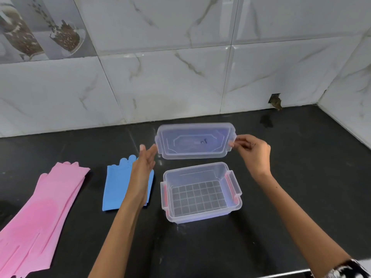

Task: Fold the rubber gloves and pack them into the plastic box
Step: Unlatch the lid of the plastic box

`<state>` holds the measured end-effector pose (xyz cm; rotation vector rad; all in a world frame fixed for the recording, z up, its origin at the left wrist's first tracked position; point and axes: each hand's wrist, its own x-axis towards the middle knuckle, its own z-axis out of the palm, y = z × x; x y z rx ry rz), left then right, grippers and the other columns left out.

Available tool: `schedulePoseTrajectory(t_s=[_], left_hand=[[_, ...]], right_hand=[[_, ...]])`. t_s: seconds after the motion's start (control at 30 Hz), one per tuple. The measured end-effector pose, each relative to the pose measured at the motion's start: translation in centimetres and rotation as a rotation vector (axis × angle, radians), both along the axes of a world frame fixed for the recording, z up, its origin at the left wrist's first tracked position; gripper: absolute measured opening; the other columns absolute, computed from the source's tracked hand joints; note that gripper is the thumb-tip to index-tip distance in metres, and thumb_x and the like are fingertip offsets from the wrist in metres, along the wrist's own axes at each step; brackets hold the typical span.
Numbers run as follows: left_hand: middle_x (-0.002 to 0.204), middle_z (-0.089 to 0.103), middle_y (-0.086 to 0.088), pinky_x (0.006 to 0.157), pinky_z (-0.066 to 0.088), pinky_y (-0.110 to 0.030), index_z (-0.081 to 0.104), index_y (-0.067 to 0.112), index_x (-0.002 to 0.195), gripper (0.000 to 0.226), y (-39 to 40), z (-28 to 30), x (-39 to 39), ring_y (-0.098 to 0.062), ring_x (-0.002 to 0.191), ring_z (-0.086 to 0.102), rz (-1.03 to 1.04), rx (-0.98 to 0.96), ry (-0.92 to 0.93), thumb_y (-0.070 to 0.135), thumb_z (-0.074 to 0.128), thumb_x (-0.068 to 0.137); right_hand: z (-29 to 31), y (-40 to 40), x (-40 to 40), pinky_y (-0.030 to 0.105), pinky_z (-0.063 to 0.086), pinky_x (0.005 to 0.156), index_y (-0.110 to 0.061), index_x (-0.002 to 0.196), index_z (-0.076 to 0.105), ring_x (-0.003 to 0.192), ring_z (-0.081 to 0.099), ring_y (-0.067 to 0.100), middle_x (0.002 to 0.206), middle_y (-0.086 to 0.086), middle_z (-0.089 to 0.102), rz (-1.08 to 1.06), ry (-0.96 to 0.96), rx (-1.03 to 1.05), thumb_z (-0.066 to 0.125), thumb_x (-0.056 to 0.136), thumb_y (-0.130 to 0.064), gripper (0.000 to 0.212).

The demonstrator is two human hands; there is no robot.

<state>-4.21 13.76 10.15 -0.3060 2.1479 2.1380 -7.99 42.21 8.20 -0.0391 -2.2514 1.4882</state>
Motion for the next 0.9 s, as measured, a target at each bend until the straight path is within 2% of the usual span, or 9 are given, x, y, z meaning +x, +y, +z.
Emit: schedulePoseTrajectory(t_s=[0.1,0.23,0.33,0.5,0.6,0.67,0.77,0.83,0.9], left_hand=[[0.148,0.043,0.001,0.12,0.018,-0.04,0.041,0.018,0.143,0.068,0.0,-0.9,-3.9,-0.016,0.139,0.035,0.026,-0.032,-0.002,0.061,0.02,0.094],[0.145,0.046,-0.007,0.118,0.024,-0.042,0.045,0.011,0.139,0.065,0.3,-3.0,-7.9,-0.023,0.135,0.041,0.064,-0.081,-0.16,0.056,0.022,0.097],[0.143,0.047,-0.011,0.113,0.029,-0.037,0.051,0.01,0.131,0.061,0.3,-4.7,-9.2,-0.024,0.13,0.045,0.054,-0.094,-0.26,0.052,0.022,0.099],[0.125,0.058,0.006,0.091,0.03,-0.02,0.057,0.019,0.127,0.048,0.5,-6.7,-9.4,-0.012,0.115,0.054,0.002,-0.079,-0.293,0.046,0.027,0.1],[0.099,0.064,0.012,0.07,0.038,-0.013,0.065,0.028,0.096,0.033,0.5,-7.1,-9.4,0.002,0.083,0.056,0.025,-0.097,-0.279,0.042,0.035,0.099],[0.102,0.068,0.005,0.069,0.041,-0.016,0.067,0.024,0.099,0.035,0.4,-7.3,-9.2,-0.006,0.089,0.061,0.015,-0.123,-0.265,0.039,0.036,0.099],[0.126,0.061,0.0,0.092,0.039,-0.022,0.059,0.017,0.125,0.038,0.1,-7.0,-8.6,-0.013,0.114,0.055,0.026,-0.152,-0.187,0.037,0.037,0.1],[0.139,0.051,0.0,0.097,0.031,-0.024,0.047,0.018,0.136,0.042,-0.1,-6.2,-7.9,-0.015,0.126,0.046,0.027,-0.197,-0.122,0.039,0.039,0.1],[0.146,0.044,0.0,0.098,0.029,-0.023,0.042,0.02,0.141,0.045,-0.2,-5.2,-6.7,-0.016,0.133,0.04,0.011,-0.256,-0.045,0.039,0.039,0.099]], right_hand=[[-0.9,-0.6,-3.2,0.019,0.058,0.067,-0.013,0.081,0.07,0.068,0.07,0.007,0.072,-0.004,0.071,-0.095,-0.154,-0.009,0.078,0.073,-0.017,0.012],[-3.1,-1.2,-6.3,0.034,0.06,0.076,-0.005,0.083,0.072,0.069,0.07,0.017,0.074,0.007,0.072,-0.081,-0.337,0.026,0.078,0.074,-0.009,0.011],[-4.8,-1.4,-7.6,0.032,0.057,0.082,-0.003,0.092,0.073,0.075,0.068,0.017,0.085,0.011,0.073,-0.042,-0.416,0.07,0.076,0.076,-0.009,0.018],[-6.5,-2.0,-8.0,0.032,0.051,0.091,-0.002,0.111,0.067,0.094,0.065,0.018,0.11,0.012,0.07,0.047,-0.54,0.085,0.065,0.087,-0.01,0.025],[-6.8,-2.1,-7.7,0.036,0.049,0.098,-0.005,0.118,0.064,0.109,0.062,0.022,0.119,0.01,0.067,0.095,-0.581,0.055,0.057,0.091,-0.008,0.028],[-6.5,-1.9,-7.5,0.034,0.048,0.098,-0.005,0.12,0.062,0.112,0.06,0.021,0.122,0.01,0.065,0.109,-0.572,0.033,0.055,0.092,-0.006,0.029],[-5.3,-1.9,-6.9,0.036,0.044,0.103,-0.003,0.126,0.057,0.117,0.057,0.023,0.128,0.011,0.061,0.11,-0.518,0.078,0.053,0.093,-0.006,0.033],[-4.2,-2.0,-6.1,0.035,0.045,0.103,-0.003,0.127,0.057,0.118,0.057,0.023,0.128,0.011,0.061,0.111,-0.459,0.134,0.052,0.094,-0.006,0.033],[-3.0,-2.1,-4.7,0.025,0.048,0.096,-0.005,0.125,0.058,0.113,0.06,0.02,0.125,0.009,0.063,0.118,-0.38,0.192,0.052,0.094,-0.006,0.032]])
